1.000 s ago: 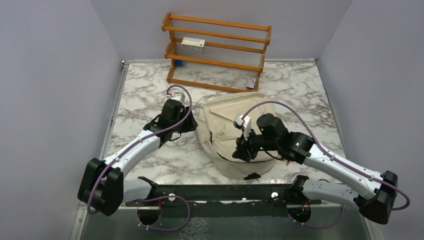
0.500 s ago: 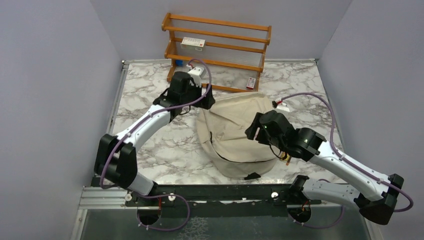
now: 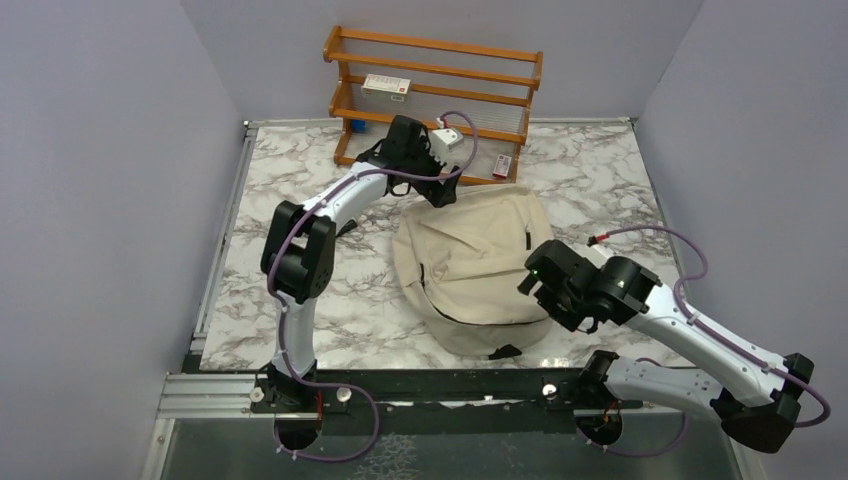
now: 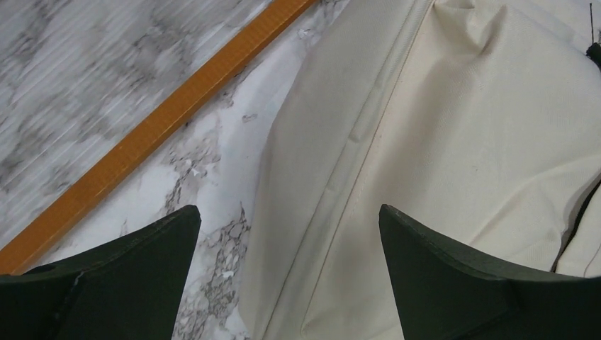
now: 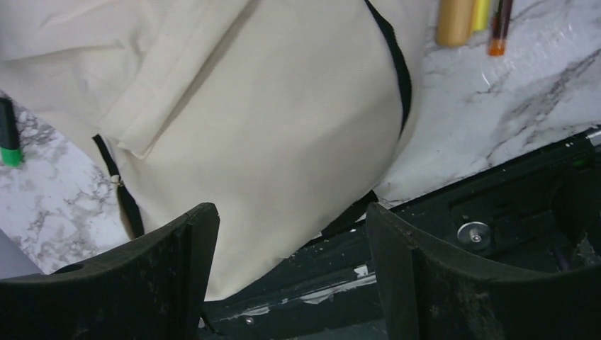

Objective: Pack the student bag
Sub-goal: Zip the student bag at the center of the board.

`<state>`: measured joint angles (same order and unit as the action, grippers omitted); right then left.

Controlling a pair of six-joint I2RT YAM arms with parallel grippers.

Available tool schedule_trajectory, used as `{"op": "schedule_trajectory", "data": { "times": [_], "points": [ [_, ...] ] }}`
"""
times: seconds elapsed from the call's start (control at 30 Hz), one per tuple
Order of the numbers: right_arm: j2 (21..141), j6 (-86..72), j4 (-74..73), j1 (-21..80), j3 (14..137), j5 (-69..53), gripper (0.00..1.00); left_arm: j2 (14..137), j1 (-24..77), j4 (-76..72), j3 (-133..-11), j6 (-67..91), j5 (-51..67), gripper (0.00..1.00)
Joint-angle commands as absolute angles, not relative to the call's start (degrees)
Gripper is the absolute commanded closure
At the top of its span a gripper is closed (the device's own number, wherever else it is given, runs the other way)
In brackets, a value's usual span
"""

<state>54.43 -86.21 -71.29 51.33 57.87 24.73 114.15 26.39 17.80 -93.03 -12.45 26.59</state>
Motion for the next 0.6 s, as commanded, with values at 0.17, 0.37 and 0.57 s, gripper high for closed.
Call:
{"op": "schedule_trajectory", "data": {
  "times": [0.17,0.37,0.57],
  "points": [
    [50.86,-92.14,-76.84,51.57,54.08,20.58,0.19,125.27,31.61,30.47,-103.83,-23.86,29.36,0.13],
    [49.78,-94.34,-72.98,51.57,48.51,18.18,0.20,126.37,32.43,31.99,-104.14,-23.03,31.29,0.52],
    [48.98,-96.37,-65.55,51.54,42.35,19.31,0.22,125.42,32.38,31.91,-103.03,-21.82,34.51,0.89]
  ]
}}
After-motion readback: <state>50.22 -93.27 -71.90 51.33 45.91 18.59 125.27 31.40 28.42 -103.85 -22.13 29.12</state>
